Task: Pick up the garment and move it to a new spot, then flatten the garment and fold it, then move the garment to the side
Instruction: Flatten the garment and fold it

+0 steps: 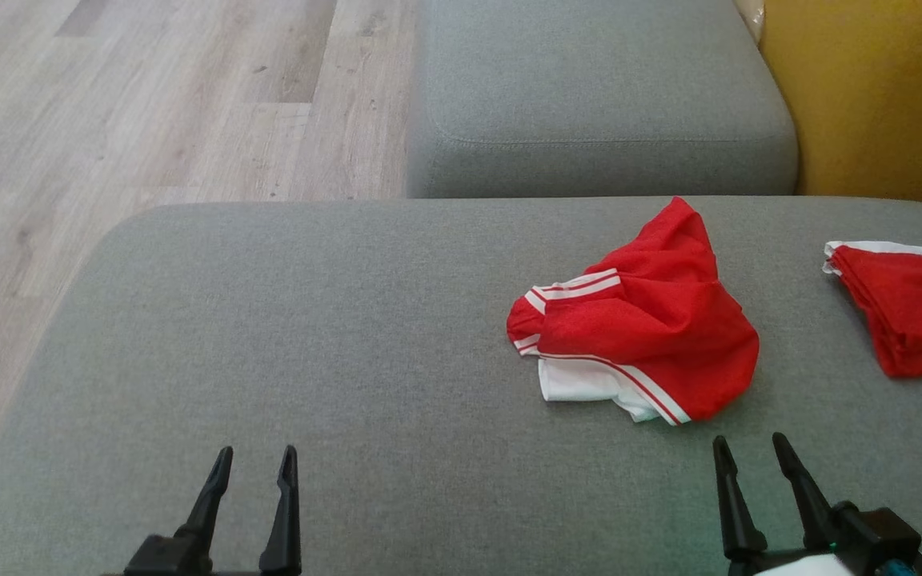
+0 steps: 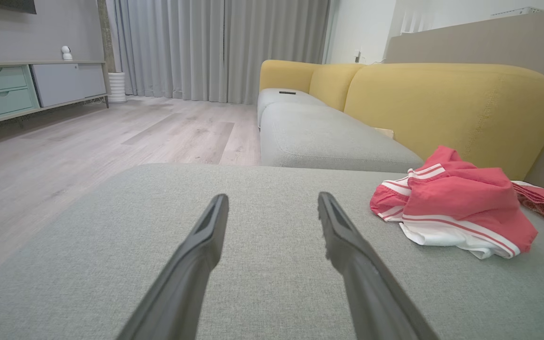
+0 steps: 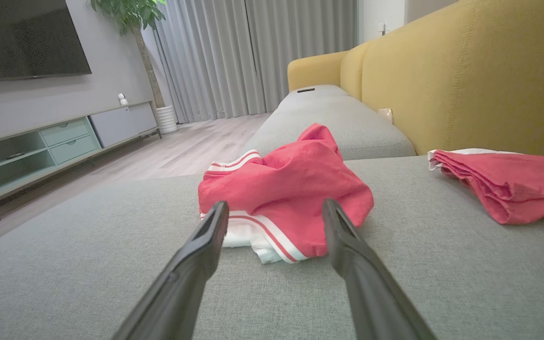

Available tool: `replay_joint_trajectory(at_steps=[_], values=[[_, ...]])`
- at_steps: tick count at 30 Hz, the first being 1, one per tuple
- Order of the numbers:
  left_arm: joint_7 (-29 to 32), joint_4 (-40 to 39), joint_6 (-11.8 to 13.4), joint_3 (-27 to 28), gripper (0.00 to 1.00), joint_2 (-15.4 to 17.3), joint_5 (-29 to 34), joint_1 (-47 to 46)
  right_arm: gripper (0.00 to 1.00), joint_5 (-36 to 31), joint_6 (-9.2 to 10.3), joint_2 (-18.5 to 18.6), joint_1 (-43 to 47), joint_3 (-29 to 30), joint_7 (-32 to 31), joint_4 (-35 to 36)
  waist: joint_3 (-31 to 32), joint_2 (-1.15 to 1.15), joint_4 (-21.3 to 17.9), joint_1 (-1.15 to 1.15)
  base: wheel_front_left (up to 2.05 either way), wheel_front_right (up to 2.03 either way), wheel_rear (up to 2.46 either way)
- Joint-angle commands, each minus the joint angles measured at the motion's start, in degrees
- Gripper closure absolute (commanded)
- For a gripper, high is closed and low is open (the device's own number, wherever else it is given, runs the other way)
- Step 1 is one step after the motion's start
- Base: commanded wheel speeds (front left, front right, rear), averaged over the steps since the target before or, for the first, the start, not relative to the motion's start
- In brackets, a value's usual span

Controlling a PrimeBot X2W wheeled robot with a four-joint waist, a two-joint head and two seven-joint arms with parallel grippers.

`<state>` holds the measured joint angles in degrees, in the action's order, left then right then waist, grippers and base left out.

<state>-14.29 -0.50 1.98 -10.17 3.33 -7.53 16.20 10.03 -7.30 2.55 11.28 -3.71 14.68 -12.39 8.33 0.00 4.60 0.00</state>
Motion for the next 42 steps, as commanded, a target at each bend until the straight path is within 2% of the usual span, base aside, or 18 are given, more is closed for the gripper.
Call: replay_joint_trajectory(at_steps=[1, 13, 27, 31, 34, 42], values=[[-0.71, -2.15, 0.13, 2.03, 0.00, -0.45, 0.70, -2.32, 0.00, -0.12, -0.19, 0.33, -1.49, -1.17, 0.31, 2.27, -0.01, 0.00, -0.04, 0.00, 0.00, 0.00, 0.00], [-0.71, -1.59, 0.47, 1.66, 0.00, -0.45, 1.77, -2.30, 0.00, -0.44, -0.19, 0.33, -0.96, -1.31, 0.31, 3.47, 0.05, 0.00, 0.24, 0.00, 0.00, 0.00, 0.00], [-0.71, -1.12, -0.61, 0.65, 0.00, -0.45, 2.75, -2.22, 0.00, -0.41, -0.19, 0.32, -0.50, -1.60, 0.32, 4.66, -0.62, 0.00, 0.23, 0.00, 0.00, 0.00, 0.00], [-0.71, -1.44, 0.31, 0.68, 0.00, -0.45, 1.62, -3.00, 0.00, -0.70, -0.19, 0.32, -0.66, -1.54, 0.32, 5.21, -1.65, 0.00, 0.08, 0.00, 0.00, 0.00, 0.00], [-0.71, -0.42, -0.29, -0.17, 0.00, -0.45, 0.53, -4.81, 0.00, -0.76, -0.19, 0.32, -1.14, -1.60, 0.32, 5.76, -2.99, 0.00, -0.17, 0.00, 0.00, 0.00, 0.00], [-0.71, 8.54, -5.61, -7.82, 0.00, -0.45, -2.27, -19.26, 0.00, -1.42, -0.19, 0.51, -4.92, -3.66, 0.32, 7.23, -9.30, 0.00, -2.60, 0.00, 0.00, 0.00, 0.00]])
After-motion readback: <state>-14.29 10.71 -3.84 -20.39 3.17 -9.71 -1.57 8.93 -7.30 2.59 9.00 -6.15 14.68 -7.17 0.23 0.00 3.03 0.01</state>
